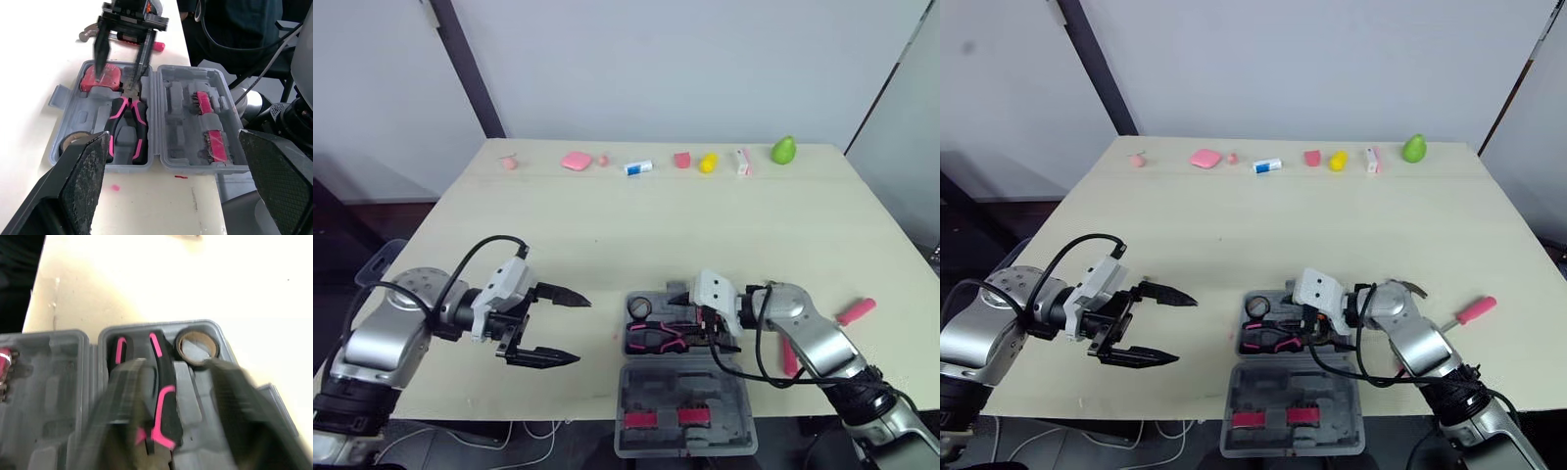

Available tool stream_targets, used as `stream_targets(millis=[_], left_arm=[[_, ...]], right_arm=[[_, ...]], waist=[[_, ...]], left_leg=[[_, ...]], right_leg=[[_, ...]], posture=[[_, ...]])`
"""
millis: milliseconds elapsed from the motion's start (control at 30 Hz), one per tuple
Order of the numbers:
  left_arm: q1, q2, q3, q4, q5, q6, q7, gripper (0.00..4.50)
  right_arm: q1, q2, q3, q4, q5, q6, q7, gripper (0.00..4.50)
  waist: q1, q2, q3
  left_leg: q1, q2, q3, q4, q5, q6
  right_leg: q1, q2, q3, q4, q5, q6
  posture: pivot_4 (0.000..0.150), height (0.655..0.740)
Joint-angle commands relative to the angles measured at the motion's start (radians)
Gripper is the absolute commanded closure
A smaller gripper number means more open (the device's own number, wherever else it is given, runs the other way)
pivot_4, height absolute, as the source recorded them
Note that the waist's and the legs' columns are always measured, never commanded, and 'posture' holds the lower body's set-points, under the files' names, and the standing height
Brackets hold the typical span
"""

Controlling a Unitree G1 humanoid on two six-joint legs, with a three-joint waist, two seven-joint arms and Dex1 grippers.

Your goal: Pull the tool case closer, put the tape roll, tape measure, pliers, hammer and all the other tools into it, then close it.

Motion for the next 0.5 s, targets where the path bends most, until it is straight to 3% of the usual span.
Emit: stream_targets(millis=[33,67,500], left_arm=[[0.000,-0.006,0.030,-0.010,-0.002,-0.017,-0.012,0.00],[0.000,-0.008,0.030,-0.009,-0.001,-0.018,-0.011,0.00],[0.016,-0.036,0.034,-0.002,0.016,-0.040,0.008,0.00]], right_arm=[[0.001,0.016,-0.019,0.054,0.007,-0.075,-0.012,4.13],[0.000,0.020,-0.017,0.071,0.004,-0.089,-0.014,4.44],[-0.002,0.066,0.065,0.341,-0.090,-0.151,-0.020,4.44]], waist=[[-0.002,0.000,0.000],[-0.002,0.000,0.000],[-0.005,0.000,0.000]], left_leg=[[0.000,0.000,0.000,0.000,0.000,0.000],[0.000,0.000,0.000,0.000,0.000,0.000],[0.004,0.000,0.002,0.000,0.000,0.000]], right_leg=[[0.000,0.000,0.000,0.000,0.000,0.000],[0.000,0.000,0.000,0.000,0.000,0.000],[0.002,0.001,0.002,0.001,0.000,0.000]], posture=[[0.150,0.7400],[0.150,0.7400],[0.150,0.7400]])
